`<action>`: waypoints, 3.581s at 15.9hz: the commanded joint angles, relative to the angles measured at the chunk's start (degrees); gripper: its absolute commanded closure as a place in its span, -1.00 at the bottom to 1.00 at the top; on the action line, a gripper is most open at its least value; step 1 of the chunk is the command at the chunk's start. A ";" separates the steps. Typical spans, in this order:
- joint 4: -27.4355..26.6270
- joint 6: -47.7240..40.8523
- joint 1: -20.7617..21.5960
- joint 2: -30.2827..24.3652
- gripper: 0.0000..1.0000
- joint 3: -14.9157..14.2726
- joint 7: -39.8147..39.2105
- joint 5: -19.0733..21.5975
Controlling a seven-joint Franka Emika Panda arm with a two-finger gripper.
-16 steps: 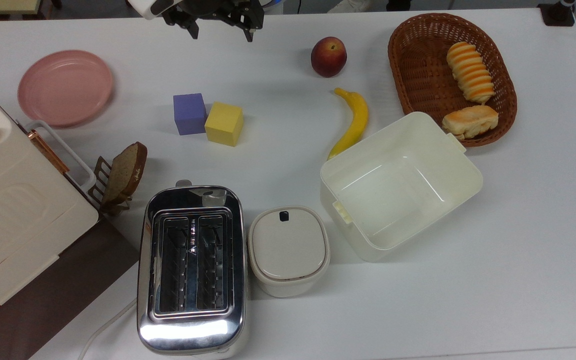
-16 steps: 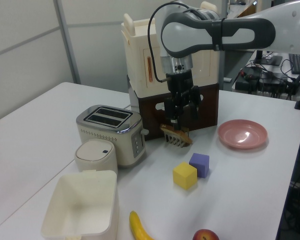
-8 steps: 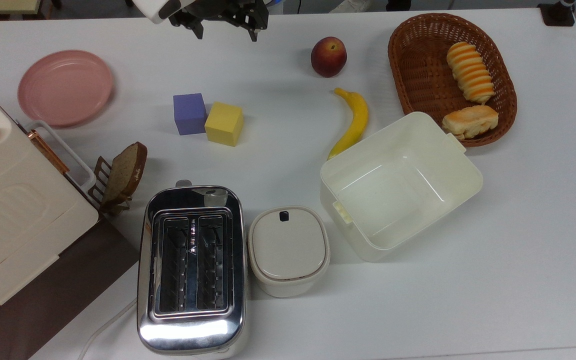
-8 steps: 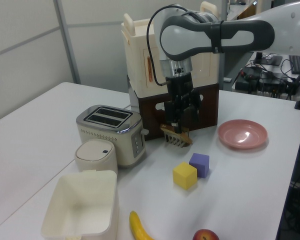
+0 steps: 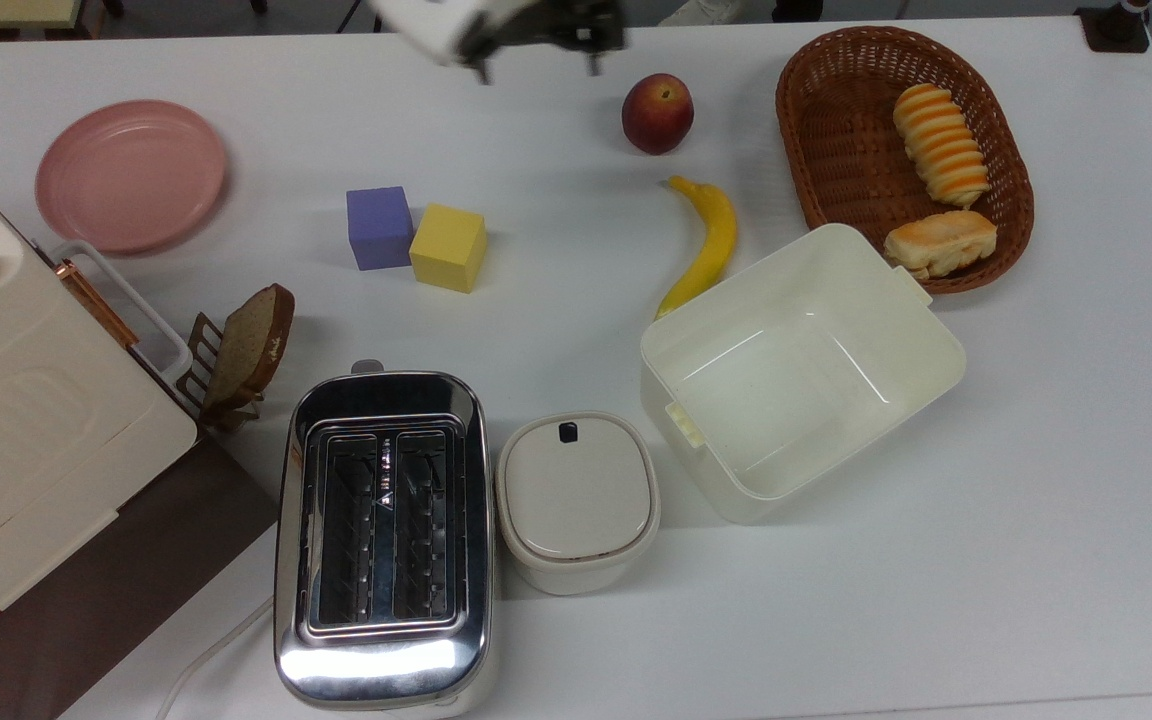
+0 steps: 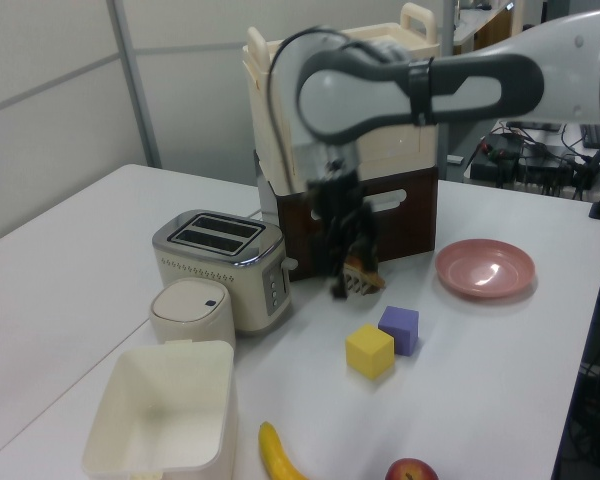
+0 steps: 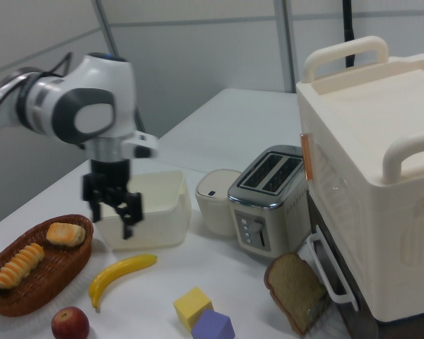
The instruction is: Put the bread on the table
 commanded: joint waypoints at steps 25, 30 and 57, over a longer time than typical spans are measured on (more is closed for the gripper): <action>2.83 28.91 44.86 25.48 0.03 -0.75 38.76 -3.10; 2.58 27.86 43.46 23.22 1.00 -1.36 37.81 -3.64; 1.34 31.72 41.78 24.34 -1.00 -0.57 43.69 1.02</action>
